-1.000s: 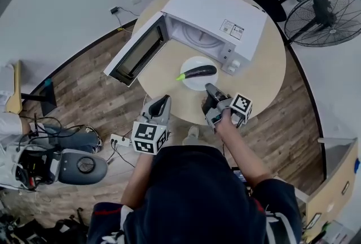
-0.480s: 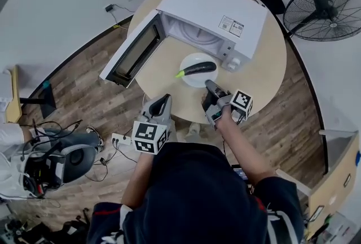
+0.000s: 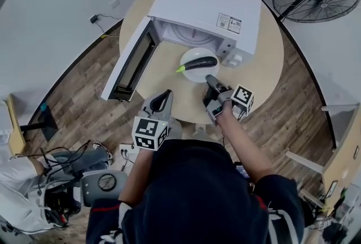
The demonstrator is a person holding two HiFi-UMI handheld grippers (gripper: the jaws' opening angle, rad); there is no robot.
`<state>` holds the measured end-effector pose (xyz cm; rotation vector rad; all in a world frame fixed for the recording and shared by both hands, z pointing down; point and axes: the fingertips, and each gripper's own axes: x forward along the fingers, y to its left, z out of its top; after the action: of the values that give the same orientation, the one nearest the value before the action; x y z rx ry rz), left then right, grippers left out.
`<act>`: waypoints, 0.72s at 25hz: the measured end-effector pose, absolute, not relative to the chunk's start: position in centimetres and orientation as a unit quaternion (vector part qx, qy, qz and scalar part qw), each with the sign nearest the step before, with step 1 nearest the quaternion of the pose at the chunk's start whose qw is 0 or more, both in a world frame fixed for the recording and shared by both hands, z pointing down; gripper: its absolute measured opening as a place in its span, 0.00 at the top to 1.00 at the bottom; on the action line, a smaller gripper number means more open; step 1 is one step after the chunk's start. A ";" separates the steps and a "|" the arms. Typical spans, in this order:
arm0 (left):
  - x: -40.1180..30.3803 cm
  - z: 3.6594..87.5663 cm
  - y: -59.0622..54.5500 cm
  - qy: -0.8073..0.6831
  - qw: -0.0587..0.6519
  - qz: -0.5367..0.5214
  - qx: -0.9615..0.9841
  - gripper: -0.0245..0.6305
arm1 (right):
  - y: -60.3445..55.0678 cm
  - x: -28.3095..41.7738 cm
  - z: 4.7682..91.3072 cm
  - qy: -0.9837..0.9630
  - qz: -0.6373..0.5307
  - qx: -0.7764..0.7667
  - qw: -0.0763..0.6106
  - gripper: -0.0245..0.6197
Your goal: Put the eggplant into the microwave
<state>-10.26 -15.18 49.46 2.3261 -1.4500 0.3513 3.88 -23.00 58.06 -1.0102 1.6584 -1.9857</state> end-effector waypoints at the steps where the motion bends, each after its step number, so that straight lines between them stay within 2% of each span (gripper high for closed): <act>1: -10.6 49.4 -15.5 -0.511 0.187 0.126 0.829 0.93 | -23.1 3.6 58.1 0.585 -0.702 -0.362 0.184 0.93; 18: -12.5 51.9 -19.4 -0.461 0.200 0.159 0.850 0.93 | -28.4 0.8 62.4 0.553 -0.696 -0.399 0.225 0.92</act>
<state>-12.53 -19.39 51.87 2.3745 -1.2896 0.4433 0.77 -28.37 62.36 -1.1011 1.5254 -1.9203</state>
